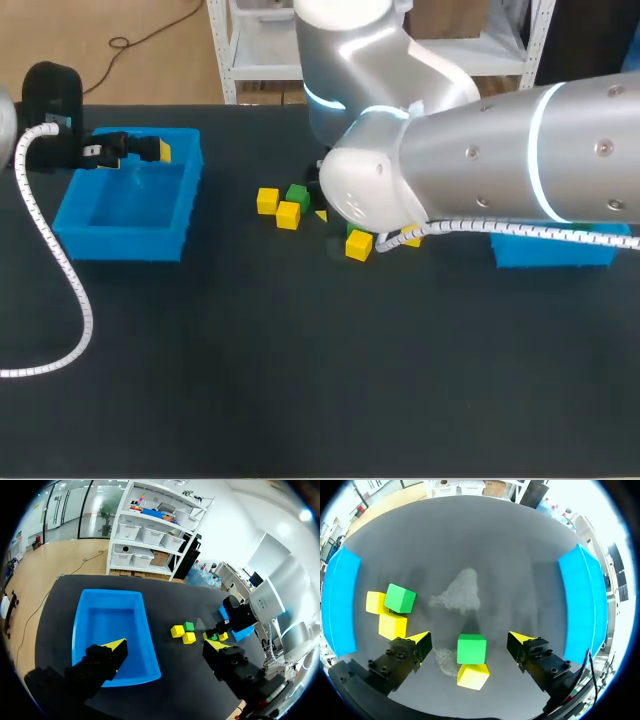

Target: Put the green cubes in the right bin and the yellow cubes in the left bin.

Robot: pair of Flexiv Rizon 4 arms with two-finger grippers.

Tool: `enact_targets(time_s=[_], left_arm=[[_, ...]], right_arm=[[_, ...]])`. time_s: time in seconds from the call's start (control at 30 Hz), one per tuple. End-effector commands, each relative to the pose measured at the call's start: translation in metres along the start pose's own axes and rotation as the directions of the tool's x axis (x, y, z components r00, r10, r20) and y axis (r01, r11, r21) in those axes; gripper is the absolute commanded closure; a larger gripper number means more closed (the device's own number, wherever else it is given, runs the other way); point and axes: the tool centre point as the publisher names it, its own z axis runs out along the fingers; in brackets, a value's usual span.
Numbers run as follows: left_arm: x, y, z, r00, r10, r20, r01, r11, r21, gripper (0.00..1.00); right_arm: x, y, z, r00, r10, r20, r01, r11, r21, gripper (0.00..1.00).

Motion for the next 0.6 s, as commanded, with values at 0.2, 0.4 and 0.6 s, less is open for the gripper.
enact_targets(time_s=[0.2, 0.4, 0.6], left_arm=[[0.001, 0.002, 0.000, 1.000, 0.002, 0.007, -0.002, 1.000, 0.009, 0.00], [0.001, 0.002, 0.000, 1.000, 0.002, 0.007, -0.002, 1.000, 0.009, 0.00], [0.001, 0.002, 0.000, 1.000, 0.002, 0.007, -0.002, 1.000, 0.009, 0.00]], right_arm=[[0.012, -0.010, 0.005, 0.998, 0.050, 0.043, -0.051, 0.999, 0.002, 0.00], [0.013, -0.013, 0.013, 0.997, 0.061, 0.038, -0.061, 0.998, 0.007, 0.27], [0.011, -0.012, 0.015, 0.997, 0.064, 0.049, -0.064, 0.998, -0.001, 1.00]])
